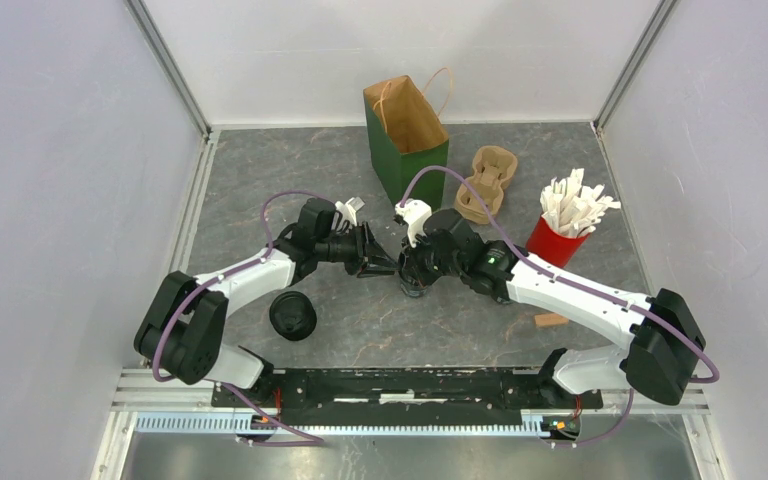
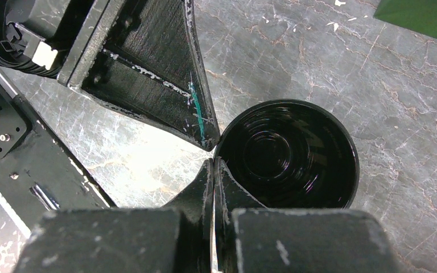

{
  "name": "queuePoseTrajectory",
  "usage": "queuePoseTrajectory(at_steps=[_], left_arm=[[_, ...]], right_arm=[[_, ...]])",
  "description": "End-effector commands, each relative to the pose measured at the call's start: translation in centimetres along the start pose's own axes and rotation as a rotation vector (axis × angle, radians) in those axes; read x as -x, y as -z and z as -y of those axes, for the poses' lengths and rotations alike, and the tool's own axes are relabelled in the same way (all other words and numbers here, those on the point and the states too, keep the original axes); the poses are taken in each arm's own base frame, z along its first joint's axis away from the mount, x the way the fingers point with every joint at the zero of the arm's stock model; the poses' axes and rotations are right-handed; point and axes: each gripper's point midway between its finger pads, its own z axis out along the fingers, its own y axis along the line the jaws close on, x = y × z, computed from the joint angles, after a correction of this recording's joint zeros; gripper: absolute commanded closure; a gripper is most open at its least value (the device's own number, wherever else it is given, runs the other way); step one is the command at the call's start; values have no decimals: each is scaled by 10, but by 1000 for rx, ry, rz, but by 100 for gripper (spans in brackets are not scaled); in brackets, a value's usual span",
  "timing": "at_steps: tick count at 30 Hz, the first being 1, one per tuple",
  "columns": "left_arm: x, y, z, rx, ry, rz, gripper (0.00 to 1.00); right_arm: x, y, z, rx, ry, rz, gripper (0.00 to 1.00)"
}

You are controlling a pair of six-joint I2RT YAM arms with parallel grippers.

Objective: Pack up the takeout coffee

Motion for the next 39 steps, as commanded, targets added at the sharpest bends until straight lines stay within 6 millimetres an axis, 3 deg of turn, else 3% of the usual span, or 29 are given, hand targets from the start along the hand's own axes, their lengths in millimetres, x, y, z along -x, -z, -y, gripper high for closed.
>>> queuePoseTrajectory(at_steps=[1,39], left_arm=[[2,3,14,-33,-14,7,63],[-1,-7,-7,20,-1,-7,63]], right_arm=[[9,2,-4,11,-7,40,100],[27,4,-14,42,-5,112,100]])
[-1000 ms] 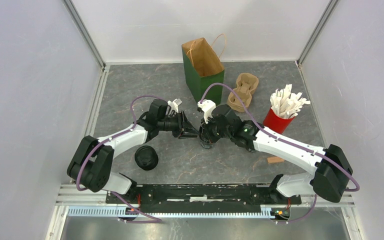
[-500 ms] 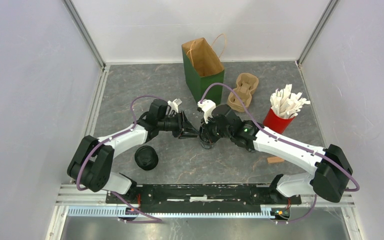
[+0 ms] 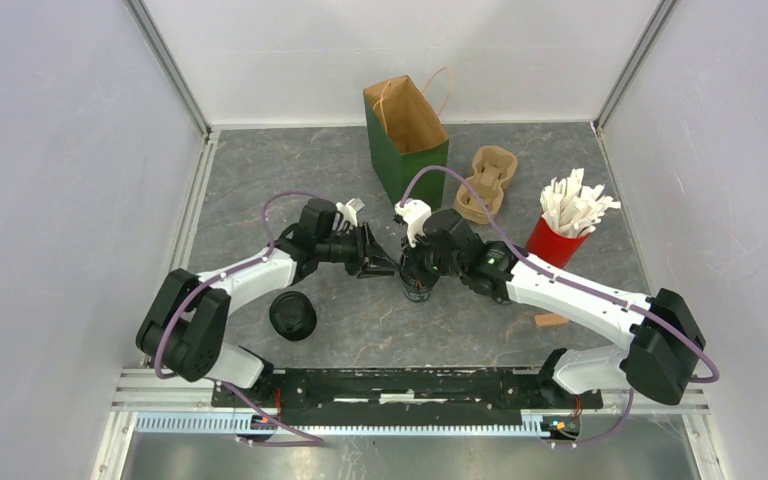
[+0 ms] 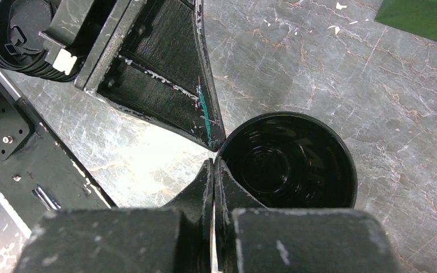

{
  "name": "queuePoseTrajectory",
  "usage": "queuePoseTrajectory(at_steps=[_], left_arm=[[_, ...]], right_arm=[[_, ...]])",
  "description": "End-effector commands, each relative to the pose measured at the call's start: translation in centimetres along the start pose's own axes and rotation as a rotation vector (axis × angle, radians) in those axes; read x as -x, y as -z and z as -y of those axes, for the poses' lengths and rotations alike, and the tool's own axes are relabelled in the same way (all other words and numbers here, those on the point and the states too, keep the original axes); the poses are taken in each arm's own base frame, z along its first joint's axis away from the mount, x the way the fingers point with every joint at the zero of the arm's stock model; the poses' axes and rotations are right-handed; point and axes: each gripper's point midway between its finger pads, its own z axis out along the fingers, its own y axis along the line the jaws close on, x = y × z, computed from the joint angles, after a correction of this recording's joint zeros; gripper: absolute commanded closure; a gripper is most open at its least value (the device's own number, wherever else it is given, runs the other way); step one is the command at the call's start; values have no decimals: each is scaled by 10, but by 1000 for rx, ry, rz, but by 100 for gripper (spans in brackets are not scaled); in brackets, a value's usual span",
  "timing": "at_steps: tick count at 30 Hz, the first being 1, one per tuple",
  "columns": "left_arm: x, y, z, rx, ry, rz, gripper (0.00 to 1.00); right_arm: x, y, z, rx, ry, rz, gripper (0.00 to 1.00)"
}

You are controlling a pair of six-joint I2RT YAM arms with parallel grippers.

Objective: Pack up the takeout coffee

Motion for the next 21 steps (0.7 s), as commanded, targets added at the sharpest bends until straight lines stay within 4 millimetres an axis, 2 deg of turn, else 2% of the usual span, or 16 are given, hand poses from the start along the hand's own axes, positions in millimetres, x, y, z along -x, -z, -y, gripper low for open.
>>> queuePoseTrajectory(at_steps=[1,13,16,17,19,21], left_arm=[[-1,-5,-2,6,-10,-5,63],[-4,-10,-4,15,-9,-17,63],[-4,-10,-5,15,-10,-19,63],[-4,-10,-4,14,-11,-19,63],[-5,-9,-3,12,-11,-19,63],[-4,-9,-2,9,-15,-16,63]], right_arm=[[25,5,-12,39,-3,105,100],[38,12,-15,44,3,160,100],[35,13,-12,27,4,146,100],[31,13,-10,14,6,129,95],[18,13,-5,-10,15,81,80],[13,14,-2,-40,43,60,72]])
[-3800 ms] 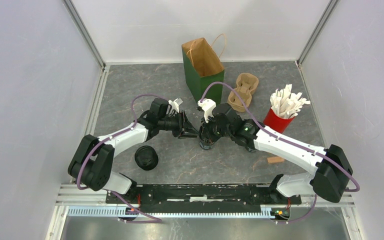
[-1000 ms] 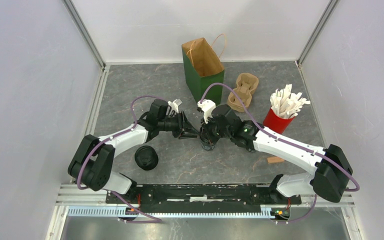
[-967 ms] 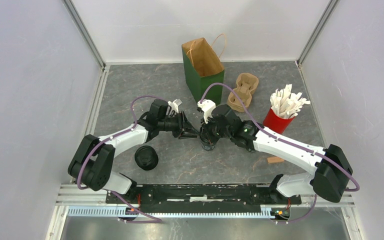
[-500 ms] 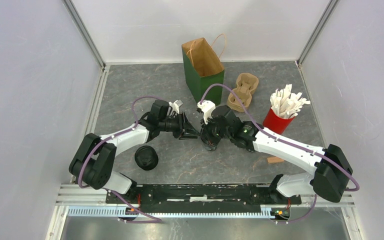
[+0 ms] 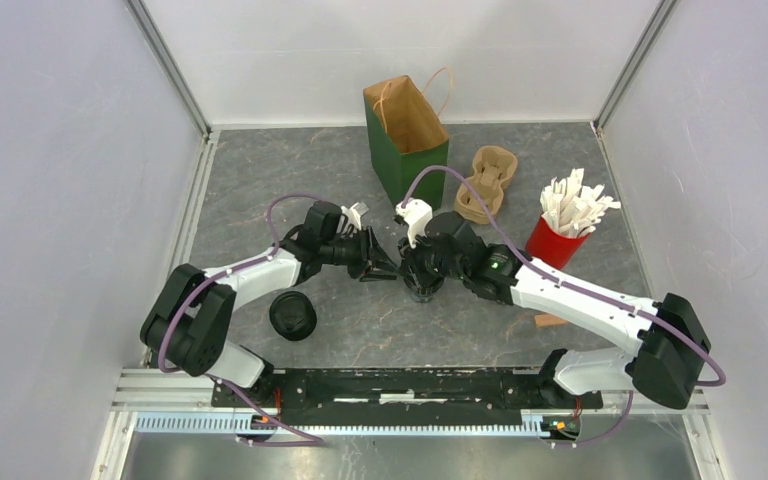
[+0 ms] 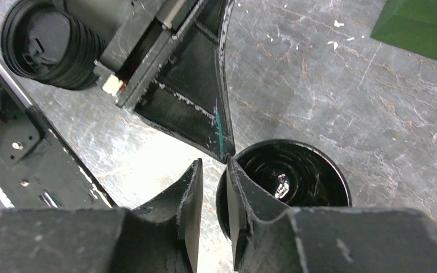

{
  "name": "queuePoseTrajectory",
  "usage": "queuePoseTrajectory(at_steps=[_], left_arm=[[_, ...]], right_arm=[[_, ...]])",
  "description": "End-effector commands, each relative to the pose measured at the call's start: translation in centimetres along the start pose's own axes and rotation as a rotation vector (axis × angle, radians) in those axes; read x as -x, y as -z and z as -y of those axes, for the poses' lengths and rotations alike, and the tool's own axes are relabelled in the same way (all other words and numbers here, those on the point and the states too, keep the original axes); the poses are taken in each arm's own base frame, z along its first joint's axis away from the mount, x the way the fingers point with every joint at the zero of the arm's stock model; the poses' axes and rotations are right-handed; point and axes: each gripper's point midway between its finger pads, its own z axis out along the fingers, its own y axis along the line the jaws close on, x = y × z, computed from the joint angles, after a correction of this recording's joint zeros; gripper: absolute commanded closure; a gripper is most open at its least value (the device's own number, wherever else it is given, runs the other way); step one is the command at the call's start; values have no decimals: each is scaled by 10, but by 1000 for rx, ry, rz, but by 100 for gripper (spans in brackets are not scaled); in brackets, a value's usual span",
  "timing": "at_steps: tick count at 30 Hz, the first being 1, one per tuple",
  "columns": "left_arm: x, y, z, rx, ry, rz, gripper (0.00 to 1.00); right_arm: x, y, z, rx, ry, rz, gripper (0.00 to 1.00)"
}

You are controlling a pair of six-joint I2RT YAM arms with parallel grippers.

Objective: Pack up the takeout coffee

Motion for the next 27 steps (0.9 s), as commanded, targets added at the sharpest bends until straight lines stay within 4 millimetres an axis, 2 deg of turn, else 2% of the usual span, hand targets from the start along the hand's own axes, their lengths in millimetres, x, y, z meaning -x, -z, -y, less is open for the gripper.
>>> queuePoseTrajectory(at_steps=[1,7,15,21,23,25,27], left_arm=[[3,-1,5,-9,-26,12,63],[3,0,8,-14,-29,9,63],[2,1,7,-7,-32,9,63],[4,1,10,-12,-35,8,63],[4,1,10,-11,-37,6,63],[4,0,9,-11,-36,3,64],[4,0,8,-9,-35,2,63]], right_arm=[[-2,9,5,-56,50,-15,71],[-8,7,9,-87,60,-58,67],[-13,-3,6,-71,49,-76,67],[-11,-4,6,-72,52,-70,84],[-10,-4,6,-72,50,-67,83],[-10,-5,6,-70,49,-67,74],[-9,-6,4,-62,45,-61,73]])
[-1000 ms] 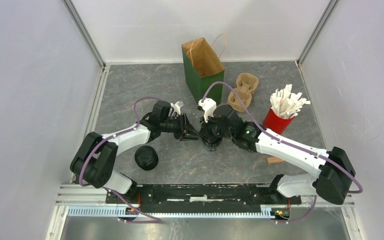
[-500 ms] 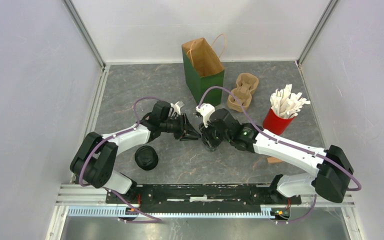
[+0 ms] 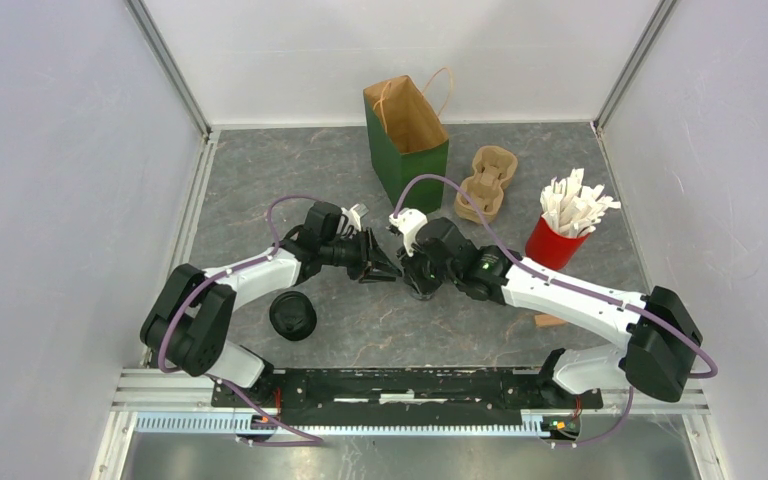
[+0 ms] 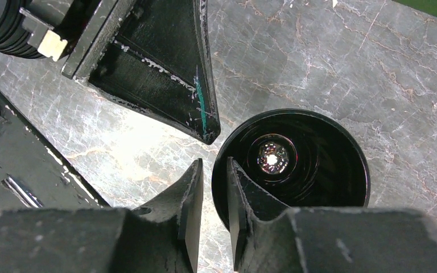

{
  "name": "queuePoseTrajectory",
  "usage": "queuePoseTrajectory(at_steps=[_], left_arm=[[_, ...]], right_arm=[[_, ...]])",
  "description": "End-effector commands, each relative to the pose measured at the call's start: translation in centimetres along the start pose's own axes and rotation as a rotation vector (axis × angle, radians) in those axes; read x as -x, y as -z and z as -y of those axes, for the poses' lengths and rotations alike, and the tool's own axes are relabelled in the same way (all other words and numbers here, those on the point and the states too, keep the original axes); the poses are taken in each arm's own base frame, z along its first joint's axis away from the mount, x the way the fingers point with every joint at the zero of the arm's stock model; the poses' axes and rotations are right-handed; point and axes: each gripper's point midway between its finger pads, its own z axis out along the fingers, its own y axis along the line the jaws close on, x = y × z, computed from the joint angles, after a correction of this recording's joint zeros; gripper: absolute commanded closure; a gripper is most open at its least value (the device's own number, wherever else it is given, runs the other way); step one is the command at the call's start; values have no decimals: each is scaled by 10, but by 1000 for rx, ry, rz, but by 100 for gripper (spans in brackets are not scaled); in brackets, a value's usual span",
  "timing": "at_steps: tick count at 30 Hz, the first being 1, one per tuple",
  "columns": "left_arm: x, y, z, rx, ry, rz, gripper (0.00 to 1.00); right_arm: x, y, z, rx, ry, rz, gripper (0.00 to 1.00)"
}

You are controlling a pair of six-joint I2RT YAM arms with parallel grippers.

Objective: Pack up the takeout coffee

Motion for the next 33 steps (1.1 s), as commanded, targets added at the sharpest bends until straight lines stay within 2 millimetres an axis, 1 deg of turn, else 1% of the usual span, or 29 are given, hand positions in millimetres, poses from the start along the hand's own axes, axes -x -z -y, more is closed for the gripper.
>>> queuePoseTrajectory(at_steps=[1,4,5,10,12,16,20,25,28,30,33], left_arm=[[7,-1,11,-21,-51,12,64],[6,-1,12,-24,-52,9,64],[6,0,12,-24,-52,9,64],[6,0,13,-27,-56,11,63],[6,0,13,-26,-58,12,63],[6,-2,8,-20,-51,12,63],[5,-3,6,-22,-42,9,63],[5,-4,6,-21,-44,10,63],[5,-3,7,-25,-45,6,64],[5,-1,10,-31,-51,7,64],[6,3,18,-45,-61,19,63]], right_arm=[[26,2,-6,15,-6,75,75],[27,2,-8,28,-5,81,96],[27,1,-9,32,-5,81,100],[33,3,-14,58,-14,113,100],[39,5,-15,66,-19,143,100],[46,9,-26,128,-33,186,100],[45,7,-34,171,-43,201,100],[45,8,-34,177,-44,217,100],[42,10,-29,151,-37,213,100],[36,10,-23,123,-30,194,100],[31,9,-20,117,-29,186,100]])
